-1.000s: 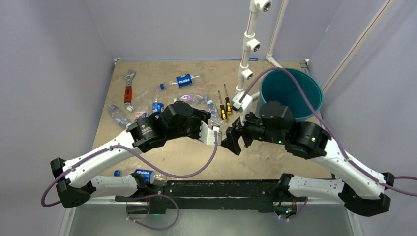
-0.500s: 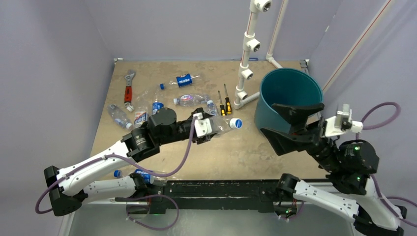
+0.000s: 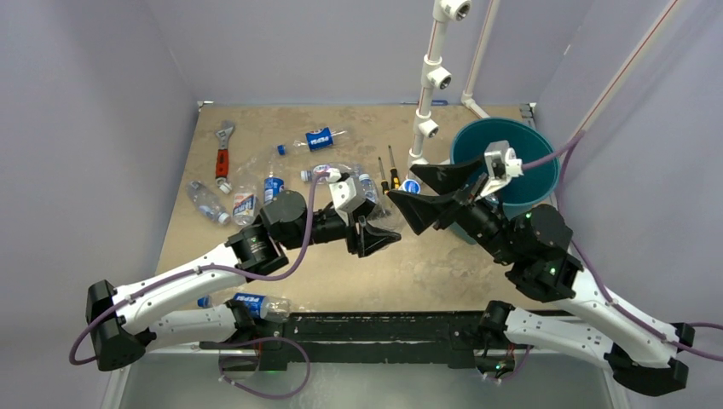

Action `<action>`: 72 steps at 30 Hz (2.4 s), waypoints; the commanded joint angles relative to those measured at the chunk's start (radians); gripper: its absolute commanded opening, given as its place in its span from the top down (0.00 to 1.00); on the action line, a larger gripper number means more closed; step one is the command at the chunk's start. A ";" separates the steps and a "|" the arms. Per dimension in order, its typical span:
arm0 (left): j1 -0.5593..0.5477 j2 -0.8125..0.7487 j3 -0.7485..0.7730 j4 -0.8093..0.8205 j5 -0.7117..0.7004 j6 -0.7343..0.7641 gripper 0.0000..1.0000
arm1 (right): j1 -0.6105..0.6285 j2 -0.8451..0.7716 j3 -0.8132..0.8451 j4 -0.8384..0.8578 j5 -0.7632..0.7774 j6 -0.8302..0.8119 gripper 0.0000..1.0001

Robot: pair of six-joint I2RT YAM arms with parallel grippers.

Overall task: Put the plastic bottles in the bin
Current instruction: Place the plastic bottle in the trash bin.

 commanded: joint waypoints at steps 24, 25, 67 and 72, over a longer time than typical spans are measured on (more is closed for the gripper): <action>0.001 -0.160 -0.108 0.137 -0.250 -0.073 0.02 | 0.003 0.027 0.211 -0.084 0.165 -0.083 1.00; 0.001 -0.180 -0.116 0.133 -0.284 -0.073 0.01 | 0.003 0.018 0.227 -0.085 0.212 -0.097 1.00; 0.001 -0.256 -0.244 -0.224 -0.924 -0.534 0.01 | -0.703 0.337 0.150 -0.269 0.580 0.107 0.82; 0.001 -0.215 -0.248 -0.315 -0.998 -0.675 0.00 | -0.709 0.323 0.136 -0.323 0.531 0.157 0.26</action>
